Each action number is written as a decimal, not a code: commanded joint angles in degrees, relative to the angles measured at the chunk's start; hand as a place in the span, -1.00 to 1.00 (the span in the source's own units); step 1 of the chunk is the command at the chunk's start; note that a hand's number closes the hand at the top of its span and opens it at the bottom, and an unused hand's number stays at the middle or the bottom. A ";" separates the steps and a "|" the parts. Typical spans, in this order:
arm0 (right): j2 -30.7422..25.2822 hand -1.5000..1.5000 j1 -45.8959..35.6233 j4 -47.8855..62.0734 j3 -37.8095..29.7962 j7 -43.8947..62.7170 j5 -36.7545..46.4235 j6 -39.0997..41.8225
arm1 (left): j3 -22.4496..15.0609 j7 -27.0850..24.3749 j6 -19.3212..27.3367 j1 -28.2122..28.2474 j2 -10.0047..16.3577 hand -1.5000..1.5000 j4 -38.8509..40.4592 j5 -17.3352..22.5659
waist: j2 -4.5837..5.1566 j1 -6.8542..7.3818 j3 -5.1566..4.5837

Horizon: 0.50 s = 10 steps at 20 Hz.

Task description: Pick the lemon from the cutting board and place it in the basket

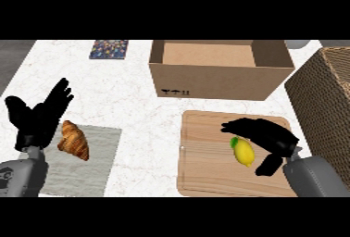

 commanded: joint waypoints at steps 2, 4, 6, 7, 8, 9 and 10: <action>0.15 1.00 -0.08 -0.95 4.13 -0.46 5.52 -1.51 | 0.41 -1.53 -1.06 0.75 -0.12 0.00 1.23 -0.48 | 0.00 0.01 -0.01; -0.19 1.00 -0.12 4.85 2.89 -4.02 6.99 -6.46 | 0.83 3.75 -1.19 0.34 0.55 0.00 -4.12 0.68 | 0.00 0.19 0.02; 3.36 1.00 -1.29 7.35 4.40 -2.38 8.99 -8.46 | 1.65 -1.45 -2.01 1.26 0.15 0.00 0.71 0.07 | 0.06 0.22 0.01; 3.96 1.00 -2.03 6.11 3.43 -1.78 8.21 -5.79 | 0.82 -0.82 -1.75 2.71 -0.92 0.00 -1.79 -0.35 | 0.01 0.18 0.00; 2.93 1.00 -2.47 3.19 2.37 -1.23 8.10 -3.01 | -0.01 1.25 0.05 1.56 -1.72 0.00 -2.98 -1.77 | -0.01 0.07 0.00; 3.30 1.00 -1.91 3.23 3.04 -1.54 8.56 -3.23 | 0.23 0.34 0.37 -1.73 -2.08 0.00 1.38 -2.01 | 0.01 -0.06 -0.01; 2.86 1.00 0.76 4.96 3.96 -4.18 9.41 -7.86 | 3.23 0.20 -3.07 -1.33 1.55 0.00 1.31 0.51 | 0.02 -0.02 0.00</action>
